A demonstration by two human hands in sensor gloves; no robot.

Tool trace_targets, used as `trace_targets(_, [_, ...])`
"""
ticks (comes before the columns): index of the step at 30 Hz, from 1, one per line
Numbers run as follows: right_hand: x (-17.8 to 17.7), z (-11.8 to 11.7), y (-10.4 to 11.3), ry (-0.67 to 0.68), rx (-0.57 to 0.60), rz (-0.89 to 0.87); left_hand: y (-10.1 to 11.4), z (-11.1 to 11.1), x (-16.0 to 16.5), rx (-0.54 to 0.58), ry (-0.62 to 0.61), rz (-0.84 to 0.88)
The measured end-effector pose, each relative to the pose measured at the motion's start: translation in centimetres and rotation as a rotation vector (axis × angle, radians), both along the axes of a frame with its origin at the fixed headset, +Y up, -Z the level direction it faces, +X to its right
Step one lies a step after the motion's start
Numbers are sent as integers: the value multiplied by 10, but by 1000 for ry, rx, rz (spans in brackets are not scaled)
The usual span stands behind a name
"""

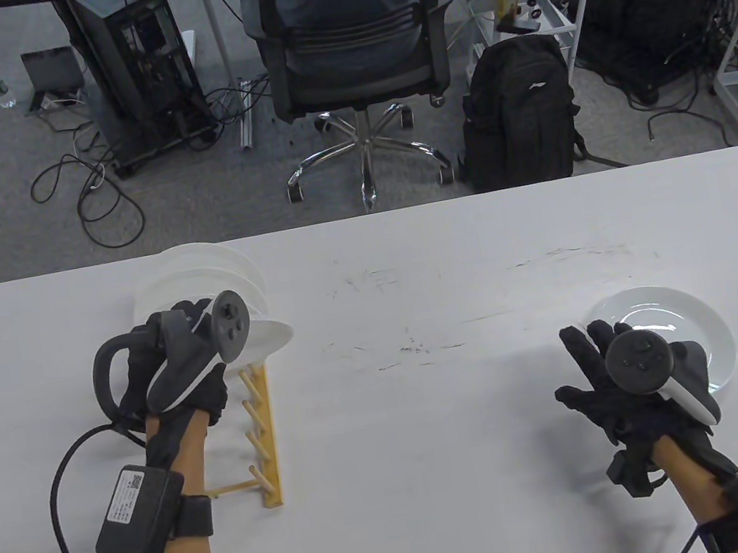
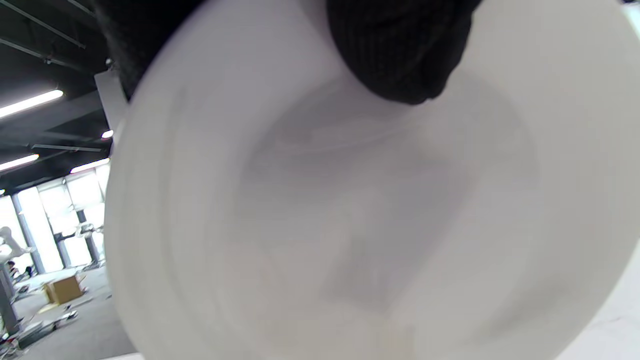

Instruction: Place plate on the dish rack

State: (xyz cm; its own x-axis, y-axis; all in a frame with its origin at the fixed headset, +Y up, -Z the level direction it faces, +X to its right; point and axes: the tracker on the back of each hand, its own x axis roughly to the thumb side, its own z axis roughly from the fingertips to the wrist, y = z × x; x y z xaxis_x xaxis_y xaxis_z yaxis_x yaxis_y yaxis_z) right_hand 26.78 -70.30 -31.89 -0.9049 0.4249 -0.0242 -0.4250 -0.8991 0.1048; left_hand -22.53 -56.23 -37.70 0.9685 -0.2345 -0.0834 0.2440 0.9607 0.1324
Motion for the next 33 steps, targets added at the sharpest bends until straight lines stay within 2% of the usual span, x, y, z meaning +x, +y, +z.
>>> trace_targets(2, [1, -1, -2, -4, -9, 0, -9, -7, -8, -37, 20, 7])
trace_targets(3, [1, -1, -2, -8, -16, -3, -11, -11, -11, -14, 4, 37])
trace_targets(5, [2, -1, -4, -12, -22, -5, -17, -16, -14, -69, 32, 83])
trace_targets(7, [3, -1, -5, -16, -30, -5, -22, -23, -15, -128, 42, 56])
trace_targets(17, [3, -1, -6, -16, -39, -8, -33, -31, -23, -172, 49, 61])
trace_targets(20, [3, -1, -6, -14, -42, -13, -30, -33, -24, -167, 42, 104])
trace_targets(26, [4, -2, -6, -19, -45, -24, -11, -36, -18, -67, -40, 151])
trace_targets(28, [4, -1, -6, -20, -49, -24, -15, -41, -20, -119, -28, 130])
trace_targets(33, [4, -1, -6, -21, -52, -25, -41, -52, -29, -196, 12, 63])
